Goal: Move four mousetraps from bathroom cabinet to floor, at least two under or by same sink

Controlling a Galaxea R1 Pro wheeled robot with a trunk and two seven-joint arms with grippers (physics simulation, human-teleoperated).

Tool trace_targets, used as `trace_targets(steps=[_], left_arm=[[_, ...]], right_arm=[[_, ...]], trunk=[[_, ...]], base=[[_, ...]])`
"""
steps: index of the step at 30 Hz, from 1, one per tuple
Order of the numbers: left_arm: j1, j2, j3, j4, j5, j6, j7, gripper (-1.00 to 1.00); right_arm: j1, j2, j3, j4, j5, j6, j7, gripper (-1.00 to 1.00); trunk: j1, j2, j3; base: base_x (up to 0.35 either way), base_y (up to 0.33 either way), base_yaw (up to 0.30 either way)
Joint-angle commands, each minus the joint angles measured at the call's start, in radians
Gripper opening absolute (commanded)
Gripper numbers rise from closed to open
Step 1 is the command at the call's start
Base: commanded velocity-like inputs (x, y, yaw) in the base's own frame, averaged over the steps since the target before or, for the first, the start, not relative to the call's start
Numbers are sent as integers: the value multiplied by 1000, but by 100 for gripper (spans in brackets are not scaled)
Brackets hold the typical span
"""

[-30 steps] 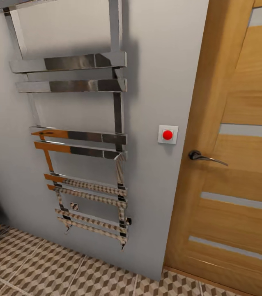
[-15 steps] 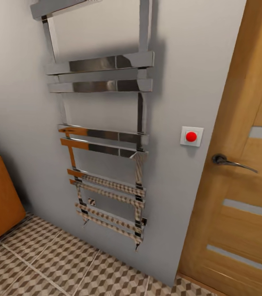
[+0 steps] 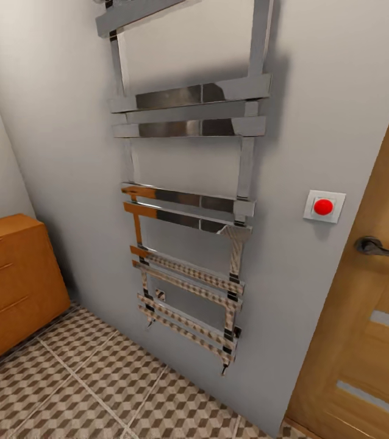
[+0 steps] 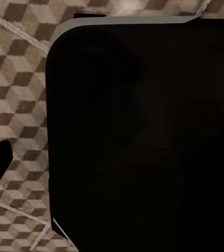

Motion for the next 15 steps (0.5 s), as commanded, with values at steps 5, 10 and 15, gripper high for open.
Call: trace_targets(steps=[5, 10, 15], left_arm=[[0, -8, 2, -1, 4, -3, -1, 100], [0, -11, 3, -1, 23, -3, -1, 100], [0, -11, 1, 0, 57, -4, 0, 100]], right_arm=[[0, 0, 1, 0, 2, 0, -1, 100], [0, 0, 2, 0, 4, 0, 5, 100], [0, 0, 2, 0, 3, 0, 6, 100]], trunk=[[0, 0, -1], [0, 0, -1], [0, 0, -1]], base=[[0, 0, 271], [0, 0, 271], [0, 0, 271]])
